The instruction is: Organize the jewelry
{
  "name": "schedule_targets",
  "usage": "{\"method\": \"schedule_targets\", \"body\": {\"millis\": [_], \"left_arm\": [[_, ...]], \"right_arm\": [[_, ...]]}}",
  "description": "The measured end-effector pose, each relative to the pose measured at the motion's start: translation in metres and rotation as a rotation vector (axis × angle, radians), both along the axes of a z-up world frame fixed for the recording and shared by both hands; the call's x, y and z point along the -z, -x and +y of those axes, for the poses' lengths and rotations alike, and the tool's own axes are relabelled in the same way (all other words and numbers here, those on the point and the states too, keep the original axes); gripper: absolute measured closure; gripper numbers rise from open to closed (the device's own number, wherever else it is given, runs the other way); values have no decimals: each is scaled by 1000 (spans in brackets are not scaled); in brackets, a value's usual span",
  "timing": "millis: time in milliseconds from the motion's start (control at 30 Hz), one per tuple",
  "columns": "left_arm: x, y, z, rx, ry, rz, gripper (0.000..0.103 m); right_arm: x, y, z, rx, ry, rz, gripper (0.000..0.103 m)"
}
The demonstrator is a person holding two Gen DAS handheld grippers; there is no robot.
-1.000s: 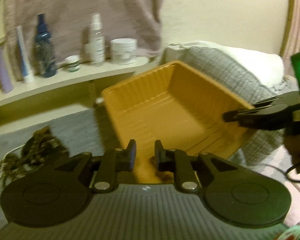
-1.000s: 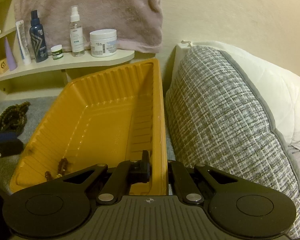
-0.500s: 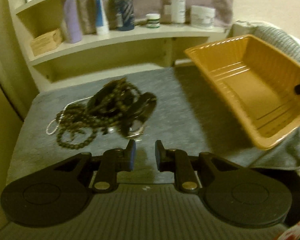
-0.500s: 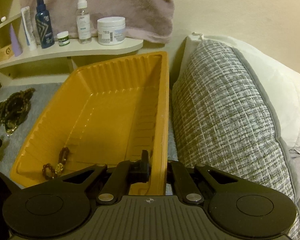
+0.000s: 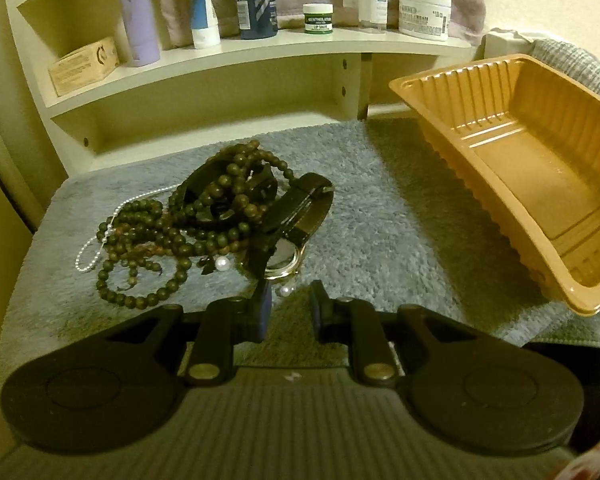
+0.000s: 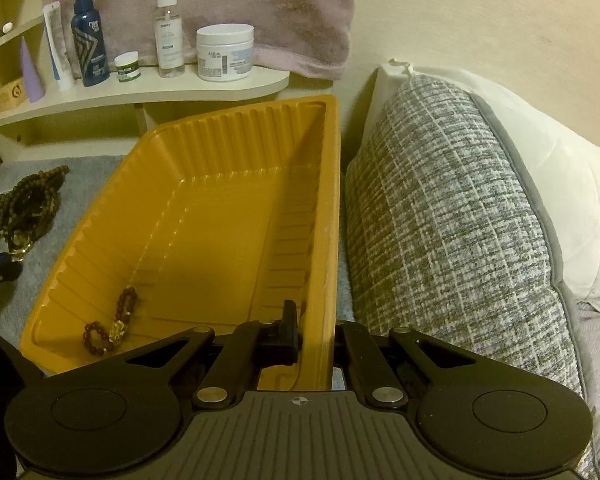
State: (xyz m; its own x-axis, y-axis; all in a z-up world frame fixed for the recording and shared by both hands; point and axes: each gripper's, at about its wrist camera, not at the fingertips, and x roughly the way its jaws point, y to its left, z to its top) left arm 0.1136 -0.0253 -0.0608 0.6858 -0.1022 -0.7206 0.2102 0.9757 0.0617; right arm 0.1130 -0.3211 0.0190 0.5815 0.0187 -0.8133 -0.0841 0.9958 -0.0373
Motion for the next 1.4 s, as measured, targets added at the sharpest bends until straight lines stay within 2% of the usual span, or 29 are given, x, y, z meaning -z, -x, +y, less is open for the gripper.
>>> {"method": "schedule_targets", "body": {"millis": [133, 233, 433, 700, 967, 1167, 1400], "left_arm": [[1, 0, -1, 6, -10, -9, 85], [1, 1, -3, 14, -23, -14, 97], [-6, 4, -6, 22, -37, -34, 97], [-34, 8, -21, 74, 32, -75, 97], [-59, 13, -57, 181, 155, -102, 97], [-68, 22, -96, 306, 186, -117, 97], [-59, 25, -116, 368, 180, -90, 97]], "right_arm": [[0, 0, 0, 0, 1, 1, 100], [1, -1, 0, -1, 1, 0, 100], [2, 0, 0, 1, -2, 2, 100], [2, 0, -1, -1, -1, 2, 100], [2, 0, -2, 0, -2, 2, 100], [1, 0, -2, 5, -6, 1, 100], [2, 0, -2, 6, -10, 0, 100]]}}
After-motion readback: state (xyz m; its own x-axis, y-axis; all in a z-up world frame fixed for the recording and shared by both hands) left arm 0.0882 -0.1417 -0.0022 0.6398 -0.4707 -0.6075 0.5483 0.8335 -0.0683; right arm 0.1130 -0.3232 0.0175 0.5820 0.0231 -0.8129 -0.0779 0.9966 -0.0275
